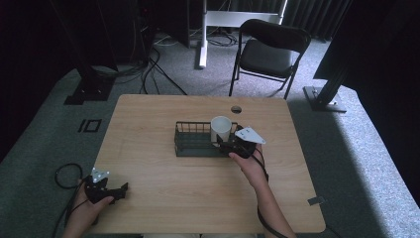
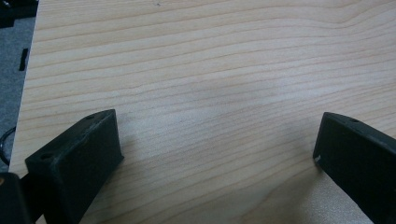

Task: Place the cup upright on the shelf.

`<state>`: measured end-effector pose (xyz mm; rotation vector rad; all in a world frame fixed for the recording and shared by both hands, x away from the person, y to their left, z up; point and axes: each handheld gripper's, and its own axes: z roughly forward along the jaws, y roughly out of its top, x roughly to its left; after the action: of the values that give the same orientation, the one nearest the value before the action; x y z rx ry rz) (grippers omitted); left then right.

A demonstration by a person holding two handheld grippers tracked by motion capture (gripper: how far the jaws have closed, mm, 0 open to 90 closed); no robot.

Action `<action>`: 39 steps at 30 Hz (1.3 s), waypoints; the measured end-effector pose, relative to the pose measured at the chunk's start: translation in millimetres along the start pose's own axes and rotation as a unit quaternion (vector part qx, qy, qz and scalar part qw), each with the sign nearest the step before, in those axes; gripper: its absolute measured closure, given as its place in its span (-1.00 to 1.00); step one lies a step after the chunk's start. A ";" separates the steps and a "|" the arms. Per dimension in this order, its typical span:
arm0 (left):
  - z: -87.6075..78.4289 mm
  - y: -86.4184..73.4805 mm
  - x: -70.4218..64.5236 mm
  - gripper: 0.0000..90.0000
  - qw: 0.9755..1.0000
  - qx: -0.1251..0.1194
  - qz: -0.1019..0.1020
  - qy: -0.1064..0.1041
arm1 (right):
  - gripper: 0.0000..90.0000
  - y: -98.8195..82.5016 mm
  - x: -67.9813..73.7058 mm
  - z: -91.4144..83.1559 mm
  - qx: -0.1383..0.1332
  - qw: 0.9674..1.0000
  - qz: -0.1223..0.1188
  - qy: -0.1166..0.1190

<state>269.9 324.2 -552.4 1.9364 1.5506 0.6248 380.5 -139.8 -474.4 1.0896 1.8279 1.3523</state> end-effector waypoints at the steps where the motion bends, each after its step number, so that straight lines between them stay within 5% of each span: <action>1: 0.0 0.0 0.0 -0.98 1.000 0.000 0.000 0.000 | -0.77 -1.0 -1.0 -1.6 0.000 1.000 -0.001 -0.003; 26: 0.0 0.0 0.0 -0.98 1.000 0.000 0.000 0.000 | -0.77 -30.8 -22.0 -37.4 0.010 1.000 -0.002 -0.013; 39: 0.0 0.0 0.0 -0.98 1.000 0.000 0.000 0.000 | -0.77 -51.3 -35.0 -44.6 0.029 0.999 0.005 -0.039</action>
<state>269.9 324.2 -552.4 1.9368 1.5505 0.6251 346.5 -198.0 -510.4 1.1668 1.8168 1.2518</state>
